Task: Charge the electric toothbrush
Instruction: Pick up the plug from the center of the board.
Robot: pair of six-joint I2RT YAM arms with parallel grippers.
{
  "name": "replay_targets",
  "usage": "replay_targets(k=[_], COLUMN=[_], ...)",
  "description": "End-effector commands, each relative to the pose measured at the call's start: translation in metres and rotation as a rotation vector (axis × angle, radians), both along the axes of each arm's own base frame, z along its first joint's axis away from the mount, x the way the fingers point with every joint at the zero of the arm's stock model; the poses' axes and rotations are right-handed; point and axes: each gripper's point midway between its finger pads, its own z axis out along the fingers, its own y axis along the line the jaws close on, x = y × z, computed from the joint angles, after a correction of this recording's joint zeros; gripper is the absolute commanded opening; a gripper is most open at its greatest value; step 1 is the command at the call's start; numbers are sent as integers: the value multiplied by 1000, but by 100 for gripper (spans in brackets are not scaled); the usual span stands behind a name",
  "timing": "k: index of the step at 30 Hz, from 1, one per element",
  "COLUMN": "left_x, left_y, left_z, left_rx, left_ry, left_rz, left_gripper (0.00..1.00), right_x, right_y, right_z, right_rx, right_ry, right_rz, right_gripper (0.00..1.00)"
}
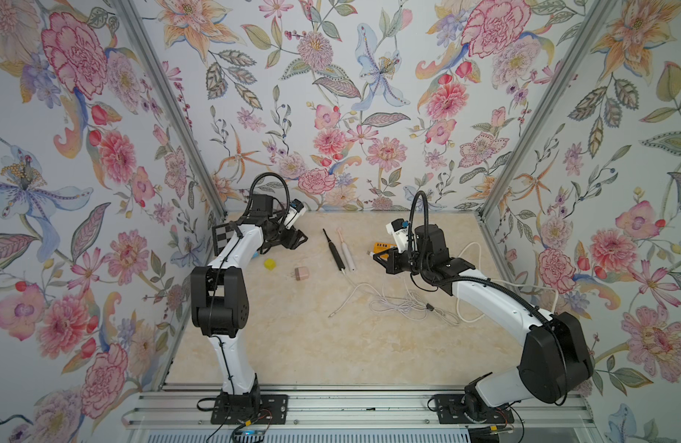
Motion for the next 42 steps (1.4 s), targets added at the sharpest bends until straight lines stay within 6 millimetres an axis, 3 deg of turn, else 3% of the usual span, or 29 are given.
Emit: replay_targets(k=[1, 9, 13, 18, 25, 30, 37, 39, 42], left_x=[-32, -25, -28, -42, -48, -47, -63, -67, -73], left_y=[-13, 19, 30, 29, 20, 24, 27, 26, 22], left_z=[-26, -63, -80, -91, -107, -128, -140, -141, -141], left_rx=[-15, 82, 131, 120, 55, 95, 169, 187, 208], left_ry=[90, 123, 141, 177, 254, 305, 327, 320, 318], left_rz=[-202, -160, -159, -206, -237, -200, -212, -224, -248], left_gripper=[70, 71, 78, 82, 80, 79, 61, 44, 30], right_x=[-9, -14, -15, -13, -14, -16, -17, -18, -19], right_y=[1, 2, 5, 7, 9, 8, 8, 9, 10], right_z=[12, 5, 7, 10, 11, 12, 18, 20, 21], right_rx=[30, 32, 36, 31, 25, 24, 26, 28, 28], right_ry=[-13, 19, 30, 32, 38, 37, 30, 28, 26], right_rz=[29, 40, 59, 63, 73, 72, 68, 71, 74], right_gripper=[0, 0, 0, 0, 0, 0, 0, 0, 0])
